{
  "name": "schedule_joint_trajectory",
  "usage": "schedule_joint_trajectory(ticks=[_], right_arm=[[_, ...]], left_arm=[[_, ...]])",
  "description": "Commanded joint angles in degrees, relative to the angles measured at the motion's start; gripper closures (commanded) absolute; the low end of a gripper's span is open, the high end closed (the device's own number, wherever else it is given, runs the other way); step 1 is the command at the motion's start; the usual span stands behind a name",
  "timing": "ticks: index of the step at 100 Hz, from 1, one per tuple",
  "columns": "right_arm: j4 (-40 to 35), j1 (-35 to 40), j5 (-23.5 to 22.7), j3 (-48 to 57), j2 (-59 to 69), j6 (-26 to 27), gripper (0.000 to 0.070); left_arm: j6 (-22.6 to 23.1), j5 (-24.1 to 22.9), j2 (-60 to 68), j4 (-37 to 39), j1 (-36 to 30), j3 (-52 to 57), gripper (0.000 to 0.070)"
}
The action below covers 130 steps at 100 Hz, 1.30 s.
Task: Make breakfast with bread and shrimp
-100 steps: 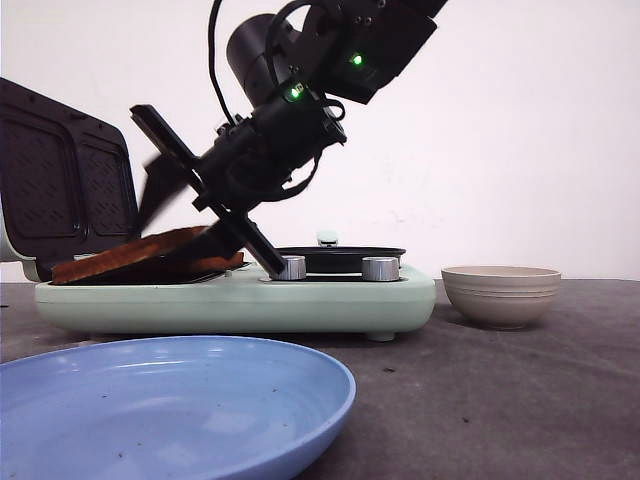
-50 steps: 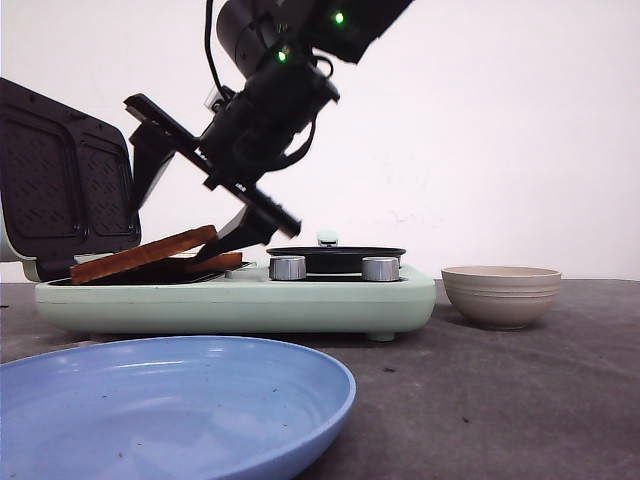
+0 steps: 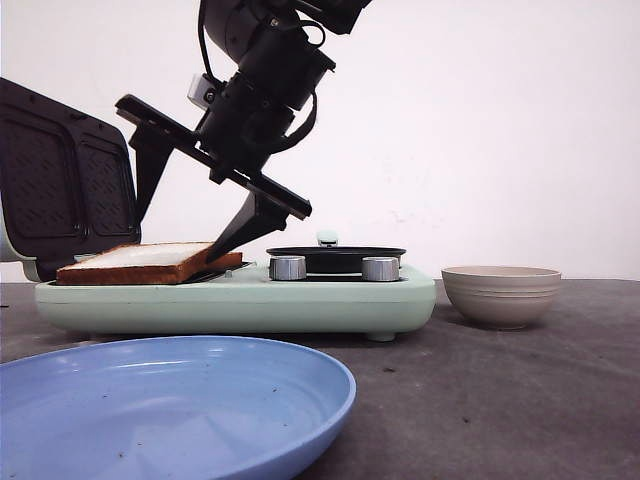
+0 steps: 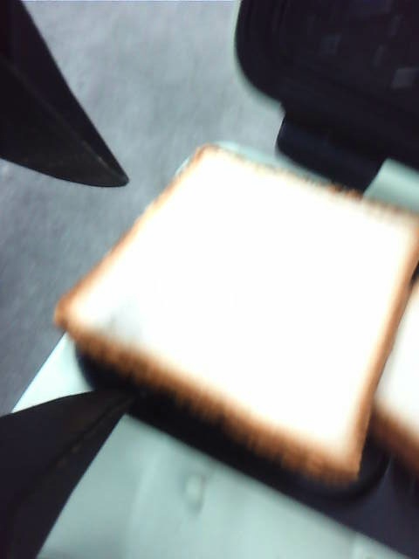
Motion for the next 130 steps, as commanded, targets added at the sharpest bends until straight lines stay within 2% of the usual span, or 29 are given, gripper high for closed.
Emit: schedule_joint_trajectory(ticks=[1,19,31,47,76,109,130], right_arm=[[0.33,0.61,0.35,1.31,1.44,-1.68,0.0242],[-0.09,0.61,1.33,2.29,1.42,-2.82,0.0240],[-2.89,0.61,2.10,5.07,1.33,-5.01,0.0240],[-7.98,0.61,6.54,9.60,0.26,-9.07,0.0240],[-10.19,0.15,16.46,9.94,-6.71,-19.80,0.0242],[-13.70,-3.56,18.53,9.88,-14.29,-25.53,0.0243],[-16.11,-6.01,18.53,9.81,-17.97,-26.53,0.0243]], left_arm=[[0.35,0.07,0.15,0.48,-0.04,0.15,0.0350],[0.37,0.07,0.15,0.48,-0.04,0.15,0.0350],[0.55,0.07,0.15,0.48,-0.04,0.15,0.0350],[1.31,0.02,0.15,0.46,-0.04,0.15,0.0350],[2.12,-0.39,0.15,0.46,-0.04,0.15,0.0350],[3.19,-2.10,0.15,0.44,-0.04,0.15,0.0350],[3.17,-2.10,0.15,0.44,-0.04,0.15,0.0350]])
